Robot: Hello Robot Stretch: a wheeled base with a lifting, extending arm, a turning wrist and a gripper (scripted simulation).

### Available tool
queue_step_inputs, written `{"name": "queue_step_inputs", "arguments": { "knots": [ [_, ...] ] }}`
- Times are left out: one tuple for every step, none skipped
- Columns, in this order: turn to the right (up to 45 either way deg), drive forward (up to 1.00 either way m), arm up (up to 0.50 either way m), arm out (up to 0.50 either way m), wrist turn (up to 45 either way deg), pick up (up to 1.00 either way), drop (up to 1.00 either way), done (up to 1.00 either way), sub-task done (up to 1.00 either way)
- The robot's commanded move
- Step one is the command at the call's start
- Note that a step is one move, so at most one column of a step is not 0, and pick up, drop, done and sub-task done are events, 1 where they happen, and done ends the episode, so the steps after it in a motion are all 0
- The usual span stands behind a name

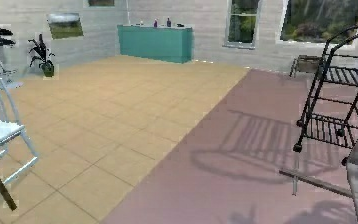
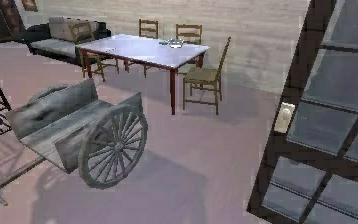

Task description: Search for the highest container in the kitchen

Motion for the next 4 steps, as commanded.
{"name": "queue_step_inputs", "arguments": {
  "knots": [
    [15.0, 0.0, 0.0, 0.0, 0.0, 0.0, 0.0, 0.0, 0.0],
    [0.0, 0.2, 0.0, 0.0, 0.0, 0.0, 0.0, 0.0, 0.0],
    [-21.0, 0.0, 0.0, 0.0, 0.0, 0.0, 0.0, 0.0, 0.0],
    [0.0, 0.5, 0.0, 0.0, 0.0, 0.0, 0.0, 0.0, 0.0]
  ]
}}
